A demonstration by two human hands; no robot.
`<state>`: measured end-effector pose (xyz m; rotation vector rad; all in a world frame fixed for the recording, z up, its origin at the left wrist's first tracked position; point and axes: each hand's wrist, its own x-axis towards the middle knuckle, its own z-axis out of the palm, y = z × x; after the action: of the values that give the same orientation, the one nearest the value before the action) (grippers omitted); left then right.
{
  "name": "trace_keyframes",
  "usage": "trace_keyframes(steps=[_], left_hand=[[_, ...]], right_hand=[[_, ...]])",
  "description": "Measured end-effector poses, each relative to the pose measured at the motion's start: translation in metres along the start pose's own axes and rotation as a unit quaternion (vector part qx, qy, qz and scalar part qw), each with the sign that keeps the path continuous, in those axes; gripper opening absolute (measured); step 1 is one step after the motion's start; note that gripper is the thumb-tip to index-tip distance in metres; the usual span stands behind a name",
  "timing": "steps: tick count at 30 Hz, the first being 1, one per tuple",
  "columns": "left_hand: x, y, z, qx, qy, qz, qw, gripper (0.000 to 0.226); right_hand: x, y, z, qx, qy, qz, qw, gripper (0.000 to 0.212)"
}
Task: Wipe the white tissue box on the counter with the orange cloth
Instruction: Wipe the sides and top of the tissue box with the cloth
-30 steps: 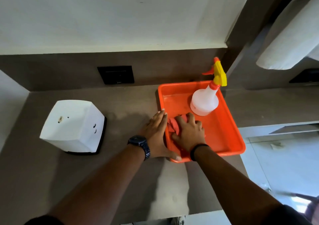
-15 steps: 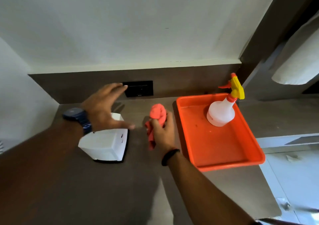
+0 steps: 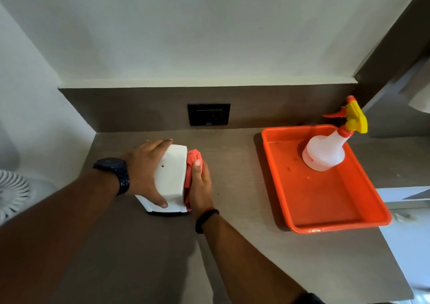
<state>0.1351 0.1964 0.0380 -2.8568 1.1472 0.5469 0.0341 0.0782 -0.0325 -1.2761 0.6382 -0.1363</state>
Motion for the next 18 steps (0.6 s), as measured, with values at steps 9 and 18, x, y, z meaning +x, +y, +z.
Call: trace_keyframes(steps=[9,18], left_hand=[[-0.001,0.003,0.0,-0.001,0.03,0.0,1.0,0.143],[-0.001,0.001,0.0,-0.014,0.025,-0.004,1.0,0.142]], right_hand=[[-0.016,0.009,0.009,0.022,0.047,-0.028,0.998,0.052],[0.008,-0.002,0.008,0.004,0.043,0.048,0.998,0.05]])
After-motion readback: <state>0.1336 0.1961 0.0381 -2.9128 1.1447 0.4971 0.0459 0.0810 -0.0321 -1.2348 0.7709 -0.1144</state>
